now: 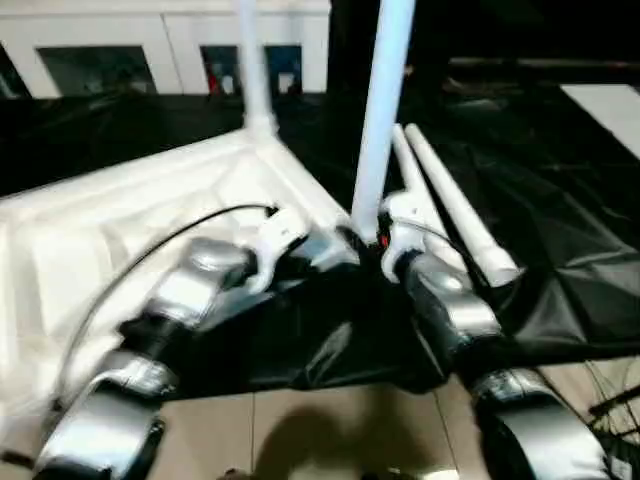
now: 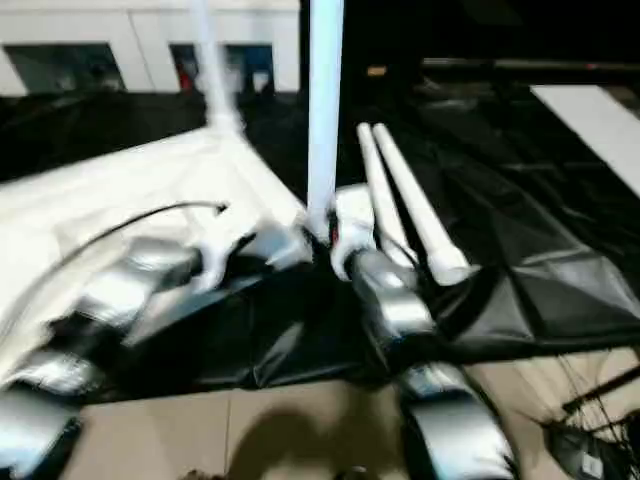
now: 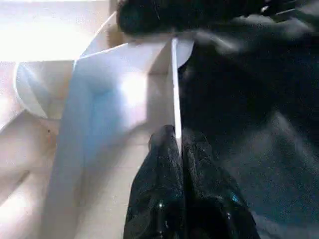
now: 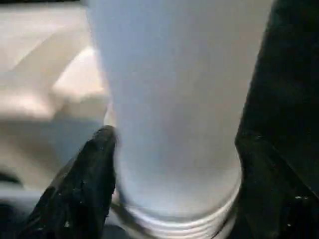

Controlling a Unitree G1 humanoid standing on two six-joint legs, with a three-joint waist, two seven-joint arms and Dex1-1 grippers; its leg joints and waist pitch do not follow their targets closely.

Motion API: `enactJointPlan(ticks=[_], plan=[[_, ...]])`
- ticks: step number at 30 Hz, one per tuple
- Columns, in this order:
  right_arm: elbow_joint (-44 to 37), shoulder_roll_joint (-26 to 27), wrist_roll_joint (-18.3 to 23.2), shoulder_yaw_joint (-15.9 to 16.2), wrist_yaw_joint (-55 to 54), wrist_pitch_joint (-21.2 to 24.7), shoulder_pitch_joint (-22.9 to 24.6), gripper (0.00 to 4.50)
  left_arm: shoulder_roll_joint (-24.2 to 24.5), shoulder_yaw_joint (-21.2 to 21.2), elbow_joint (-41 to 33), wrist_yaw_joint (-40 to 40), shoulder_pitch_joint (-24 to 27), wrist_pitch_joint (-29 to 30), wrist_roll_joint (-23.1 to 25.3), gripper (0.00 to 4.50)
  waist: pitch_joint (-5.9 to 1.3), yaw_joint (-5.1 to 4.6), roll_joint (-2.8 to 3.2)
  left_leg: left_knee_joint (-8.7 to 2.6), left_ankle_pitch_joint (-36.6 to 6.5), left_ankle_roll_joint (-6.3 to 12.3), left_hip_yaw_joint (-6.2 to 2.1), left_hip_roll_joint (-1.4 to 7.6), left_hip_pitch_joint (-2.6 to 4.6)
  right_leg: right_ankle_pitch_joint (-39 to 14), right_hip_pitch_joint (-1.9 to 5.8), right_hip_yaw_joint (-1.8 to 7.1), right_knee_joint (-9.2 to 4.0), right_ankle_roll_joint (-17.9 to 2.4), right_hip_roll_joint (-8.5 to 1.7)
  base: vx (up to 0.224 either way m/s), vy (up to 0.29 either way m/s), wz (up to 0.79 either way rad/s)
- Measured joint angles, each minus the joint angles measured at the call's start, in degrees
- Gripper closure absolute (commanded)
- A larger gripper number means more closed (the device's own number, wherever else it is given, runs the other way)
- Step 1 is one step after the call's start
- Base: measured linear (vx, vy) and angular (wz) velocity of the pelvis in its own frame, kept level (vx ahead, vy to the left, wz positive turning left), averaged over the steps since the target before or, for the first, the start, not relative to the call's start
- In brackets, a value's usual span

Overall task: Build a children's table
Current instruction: Rotate leg to tighten

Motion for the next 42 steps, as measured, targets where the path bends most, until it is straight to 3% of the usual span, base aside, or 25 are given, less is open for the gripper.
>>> enactJointPlan(ticks=[5, 11, 21, 30, 37, 42], plan=[[-10.01, -7.04, 0.91, 4.13, 15.26, 1.97, 4.81, 1.18, 4.06, -0.60, -4.61, -6.73, 3.30, -1.22, -1.49, 4.50, 0.04, 0.43, 0.02, 0.03, -0.03, 0.07, 0.08, -0.01, -0.08, -0.09, -0.01, 0.02, -0.10, -0.13, -0.06, 0.000, 0.000, 0.00], [-14.96, -12.25, 2.43, 5.91, 24.31, 3.40, 7.40, 1.18, 6.08, -0.61, -6.32, -9.56, 4.60, -1.16, -2.49, 4.50, 0.24, 0.42, -0.09, 0.04, -0.03, 0.04, 0.08, 0.01, -0.02, -0.09, -0.02, 0.02, 0.01, -0.12, -0.05, 0.000, 0.000, 0.00], [-16.15, -11.67, 2.87, 5.81, 25.43, 3.85, 7.48, 1.18, 6.52, -0.62, -7.97, -10.78, 5.22, -0.75, -2.56, 4.50, 0.46, 0.67, -0.11, 0.09, -0.02, 0.05, 0.09, 0.01, -0.05, -0.10, -0.02, 0.02, 0.03, -0.13, -0.05, 0.000, 0.000, 0.00], [-16.53, -11.58, 3.24, 5.83, 26.57, 4.49, 7.51, 1.77, 6.89, -0.73, -8.54, -11.41, 5.78, -0.73, -2.62, 4.50, 0.46, 0.90, -0.11, 0.22, -0.02, 0.05, 0.08, 0.02, -0.01, -0.09, 0.01, 0.04, 0.13, -0.13, -0.05, 0.000, 0.000, 0.00], [-16.59, -11.48, 3.22, 5.80, 26.51, 4.49, 7.72, 1.83, 6.92, -0.78, -8.71, -11.41, 5.87, -0.45, -2.62, 4.50, 0.46, 0.93, -0.12, 0.30, -0.02, 0.05, 0.08, 0.02, -0.02, -0.09, 0.01, 0.04, 0.18, -0.13, -0.05, 0.000, 0.000, 0.00], [-15.56, -9.01, 2.26, 4.83, 19.93, 4.81, 7.71, 1.83, 5.15, -0.46, -7.24, -8.14, 5.02, 0.52, -1.91, 4.50, 0.44, 0.92, -0.14, 0.47, -0.02, 0.04, 0.08, 0.02, 0.16, -0.08, 0.19, 0.10, 0.36, -0.14, -0.05, 0.000, 0.000, 0.00]])
